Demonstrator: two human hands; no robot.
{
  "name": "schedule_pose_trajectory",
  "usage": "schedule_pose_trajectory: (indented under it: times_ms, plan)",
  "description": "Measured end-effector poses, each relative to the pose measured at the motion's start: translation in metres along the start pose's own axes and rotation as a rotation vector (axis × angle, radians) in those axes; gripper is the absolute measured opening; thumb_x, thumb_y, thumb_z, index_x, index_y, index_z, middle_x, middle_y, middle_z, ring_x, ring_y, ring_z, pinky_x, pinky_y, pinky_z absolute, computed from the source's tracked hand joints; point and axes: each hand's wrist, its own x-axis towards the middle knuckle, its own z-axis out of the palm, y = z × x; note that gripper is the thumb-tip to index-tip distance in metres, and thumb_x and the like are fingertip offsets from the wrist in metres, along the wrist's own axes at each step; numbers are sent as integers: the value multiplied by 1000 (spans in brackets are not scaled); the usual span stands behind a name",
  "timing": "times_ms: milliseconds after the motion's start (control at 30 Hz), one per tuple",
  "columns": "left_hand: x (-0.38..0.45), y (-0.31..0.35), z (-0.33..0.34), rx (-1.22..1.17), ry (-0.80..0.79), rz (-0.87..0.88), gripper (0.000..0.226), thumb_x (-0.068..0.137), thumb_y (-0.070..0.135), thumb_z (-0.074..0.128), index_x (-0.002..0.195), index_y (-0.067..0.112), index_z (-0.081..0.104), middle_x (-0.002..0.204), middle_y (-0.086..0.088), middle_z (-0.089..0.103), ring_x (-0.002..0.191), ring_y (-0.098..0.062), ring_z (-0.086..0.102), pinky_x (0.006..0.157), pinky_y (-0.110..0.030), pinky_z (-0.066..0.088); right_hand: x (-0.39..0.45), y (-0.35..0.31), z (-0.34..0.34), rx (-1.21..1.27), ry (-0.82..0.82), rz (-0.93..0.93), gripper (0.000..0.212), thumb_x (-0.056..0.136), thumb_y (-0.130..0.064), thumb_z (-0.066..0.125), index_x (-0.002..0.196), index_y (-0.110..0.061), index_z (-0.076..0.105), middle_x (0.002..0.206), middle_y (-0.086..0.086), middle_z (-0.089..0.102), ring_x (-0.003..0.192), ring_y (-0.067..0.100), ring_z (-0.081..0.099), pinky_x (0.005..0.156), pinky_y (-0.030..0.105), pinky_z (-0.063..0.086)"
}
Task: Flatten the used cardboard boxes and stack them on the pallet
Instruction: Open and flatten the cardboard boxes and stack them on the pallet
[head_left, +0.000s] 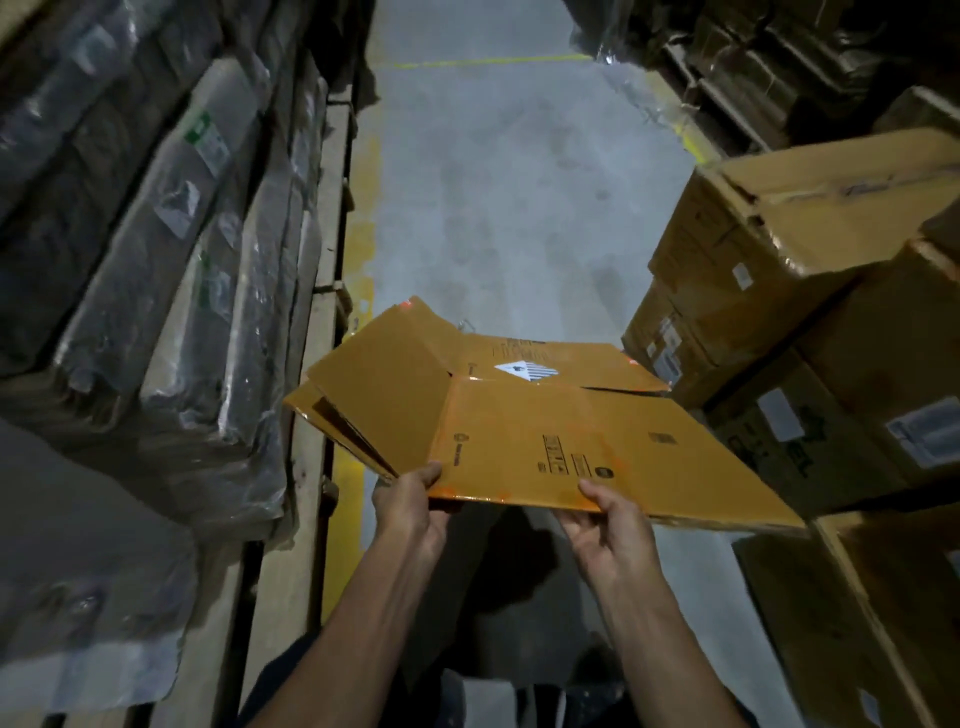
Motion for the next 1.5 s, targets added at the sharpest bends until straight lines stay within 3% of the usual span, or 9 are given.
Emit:
schedule_pose_trajectory:
  times_ms: [233, 633, 700, 900, 1000, 1167, 1300, 1367, 1500]
  plan:
    - [-113, 71, 40, -63, 8, -37, 45, 90, -13, 55, 131, 4, 52, 112, -23, 69, 99, -38, 69, 77, -54, 59, -118, -58, 81, -40, -2, 28, 53, 89, 13, 55, 137, -11, 52, 123, 21, 67, 110, 39, 66, 64, 49, 62]
    - [-289, 150, 127, -252, -29, 128, 47, 86, -8, 62, 132, 1, 59, 116, -20, 68, 89, -31, 68, 63, -45, 57, -256, -160, 188, -89, -227, 8, 48, 83, 13, 59, 125, -11, 59, 117, 22, 70, 108, 39, 68, 96, 56, 54]
    - [-311, 149, 137, -311, -31, 175, 42, 87, -9, 60, 127, 1, 60, 111, -20, 69, 86, -31, 68, 54, -40, 58, -265, -177, 198, -134, -256, 14, 51, 80, 12, 62, 126, -8, 58, 118, 23, 69, 107, 39, 68, 97, 56, 53]
    - [-370, 145, 156, -492, -78, 286, 16, 90, -9, 58, 102, 1, 63, 111, -21, 69, 73, -28, 71, 63, -44, 61, -298, -214, 222, -253, -402, 42, 46, 85, 13, 60, 127, -5, 58, 118, 23, 68, 106, 39, 67, 84, 54, 59]
    - [-396, 155, 155, -546, -112, 345, 16, 90, -9, 57, 102, -1, 62, 111, -24, 69, 82, -31, 70, 70, -50, 60, -318, -220, 234, -287, -495, 74, 40, 86, 13, 58, 121, -5, 61, 116, 23, 69, 105, 38, 67, 79, 51, 61]
    - [-430, 191, 151, -597, -127, 462, 12, 91, -8, 57, 95, 2, 63, 82, -17, 73, 66, -28, 73, 58, -47, 61, -345, -209, 269, -347, -622, 122, 37, 85, 11, 59, 120, -3, 61, 121, 23, 68, 94, 31, 69, 58, 35, 62]
    - [-434, 231, 144, -640, -174, 545, 13, 94, -5, 54, 95, 4, 64, 85, -15, 75, 76, -28, 71, 82, -51, 59, -353, -183, 313, -369, -721, 161, 48, 87, 9, 56, 135, 4, 54, 124, 26, 66, 107, 39, 68, 79, 52, 60]
    - [-429, 252, 139, -679, -193, 589, 16, 93, -5, 54, 101, 3, 65, 85, -16, 75, 87, -31, 69, 94, -53, 53, -356, -169, 338, -368, -750, 163, 45, 89, 10, 54, 134, 6, 54, 124, 27, 65, 105, 39, 68, 77, 51, 61]
    - [-406, 310, 124, -711, -224, 637, 12, 93, -4, 55, 93, 1, 65, 88, -18, 75, 75, -29, 73, 76, -48, 61, -358, -128, 393, -383, -814, 162, 16, 89, 10, 55, 102, 3, 62, 103, 22, 66, 90, 33, 66, 56, 39, 61]
